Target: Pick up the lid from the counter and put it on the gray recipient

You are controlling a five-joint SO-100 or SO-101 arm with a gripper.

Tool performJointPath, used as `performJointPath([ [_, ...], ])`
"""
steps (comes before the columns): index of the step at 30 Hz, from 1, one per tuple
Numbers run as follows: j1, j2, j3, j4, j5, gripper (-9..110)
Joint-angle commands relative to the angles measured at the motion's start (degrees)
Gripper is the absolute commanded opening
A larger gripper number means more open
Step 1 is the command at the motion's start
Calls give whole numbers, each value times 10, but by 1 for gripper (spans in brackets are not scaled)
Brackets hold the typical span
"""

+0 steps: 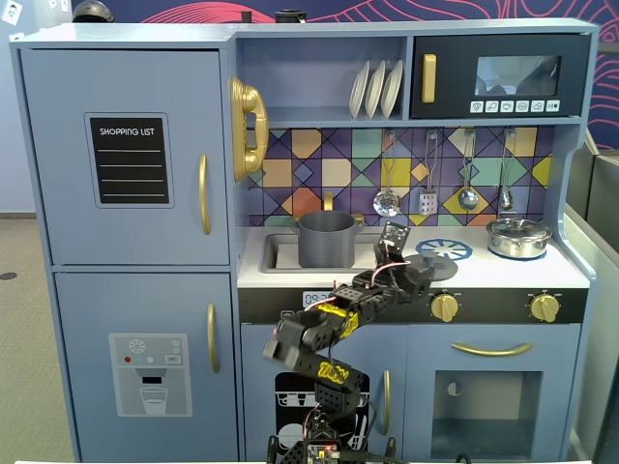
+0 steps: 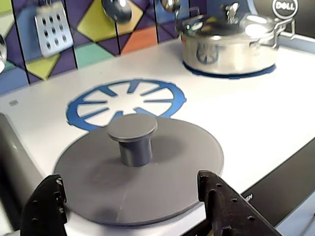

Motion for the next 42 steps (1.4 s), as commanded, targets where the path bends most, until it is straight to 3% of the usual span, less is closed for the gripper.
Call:
performJointPath([
  [1,-4,-46,-69,-31,-17,28],
  [31,-25,-306,-254,-70,-4,24],
  [37,-36,-328,-261,-72,-22,0],
  [42,-40,-331,-262,-84,-19,0],
])
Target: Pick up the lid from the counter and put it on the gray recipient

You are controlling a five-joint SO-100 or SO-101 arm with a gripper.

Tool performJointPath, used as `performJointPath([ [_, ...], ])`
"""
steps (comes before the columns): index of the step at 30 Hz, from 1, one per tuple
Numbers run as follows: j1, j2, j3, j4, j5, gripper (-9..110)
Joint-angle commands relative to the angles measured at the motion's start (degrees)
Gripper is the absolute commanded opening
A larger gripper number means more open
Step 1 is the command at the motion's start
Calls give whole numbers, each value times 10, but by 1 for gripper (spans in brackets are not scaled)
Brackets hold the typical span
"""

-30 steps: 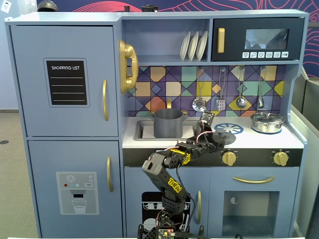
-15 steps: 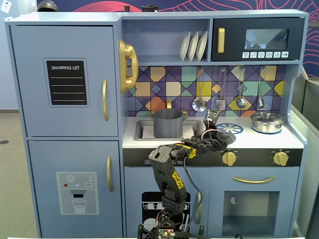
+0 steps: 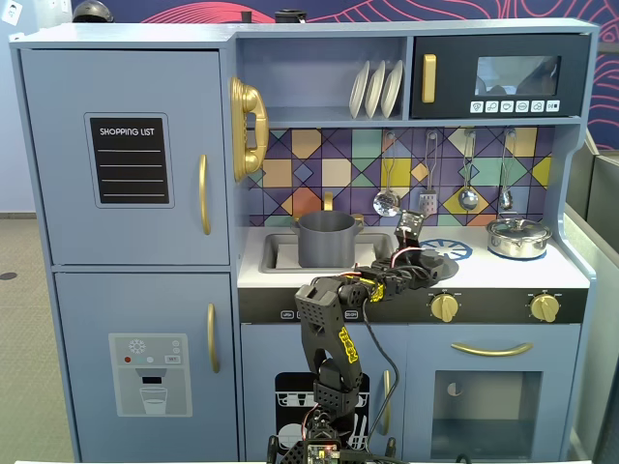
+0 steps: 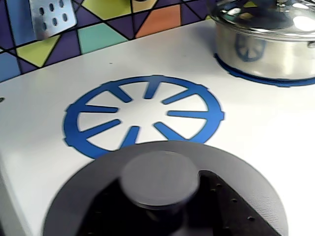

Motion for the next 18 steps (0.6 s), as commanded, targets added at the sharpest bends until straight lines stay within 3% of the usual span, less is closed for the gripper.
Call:
performJointPath([
  [1,-8,3,-35,-23,-6,0],
  [8,-15,38,-81,-23,-23,0],
  [18,-84,127,-220,140,-18,0],
])
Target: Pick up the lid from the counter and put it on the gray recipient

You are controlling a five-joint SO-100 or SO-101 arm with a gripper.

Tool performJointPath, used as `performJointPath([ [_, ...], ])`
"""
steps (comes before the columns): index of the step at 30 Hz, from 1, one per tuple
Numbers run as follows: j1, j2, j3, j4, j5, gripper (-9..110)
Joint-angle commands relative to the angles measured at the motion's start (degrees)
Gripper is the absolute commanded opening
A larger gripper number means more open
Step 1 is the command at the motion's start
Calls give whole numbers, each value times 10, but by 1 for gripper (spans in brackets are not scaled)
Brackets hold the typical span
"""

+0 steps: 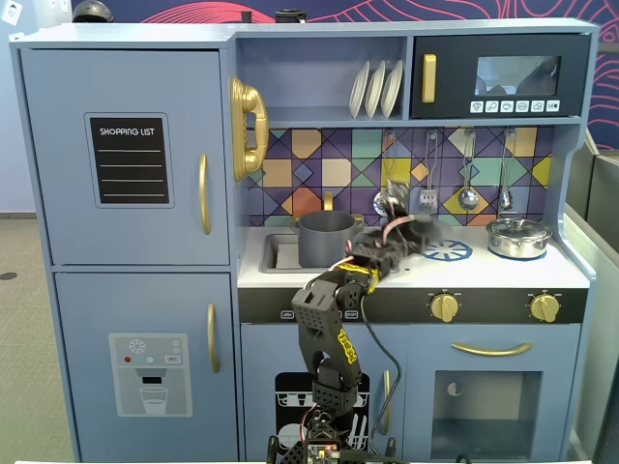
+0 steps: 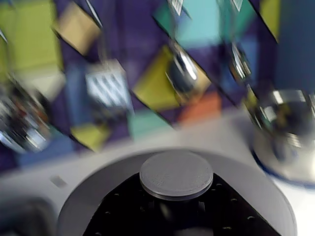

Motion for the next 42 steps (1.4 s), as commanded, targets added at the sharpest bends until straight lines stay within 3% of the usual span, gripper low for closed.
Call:
performJointPath([
  [1,-47,78,-84,62,4,0],
  [15,-243,163,-70,169,-11,0],
  [42,-265,91,-1,74,-8,0],
])
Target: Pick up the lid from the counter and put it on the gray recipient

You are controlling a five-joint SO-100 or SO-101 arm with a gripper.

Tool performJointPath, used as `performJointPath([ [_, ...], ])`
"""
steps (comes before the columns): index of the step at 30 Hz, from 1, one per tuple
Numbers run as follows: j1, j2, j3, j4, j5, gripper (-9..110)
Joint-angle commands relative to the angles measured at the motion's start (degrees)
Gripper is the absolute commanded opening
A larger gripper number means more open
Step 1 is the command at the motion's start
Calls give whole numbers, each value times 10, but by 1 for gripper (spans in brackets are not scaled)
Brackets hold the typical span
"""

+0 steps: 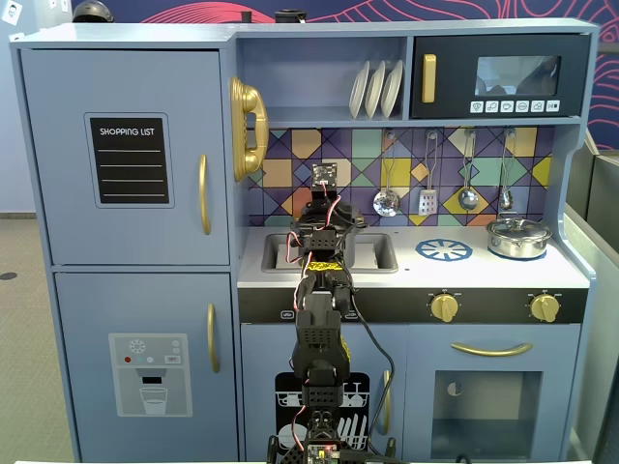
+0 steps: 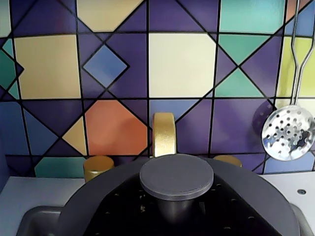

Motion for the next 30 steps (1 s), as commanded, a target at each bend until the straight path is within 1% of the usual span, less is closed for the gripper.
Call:
performJointPath([
  [1,-4,0,-7,-22,8,0],
  [30,-18,-23,33,-66,19,0],
])
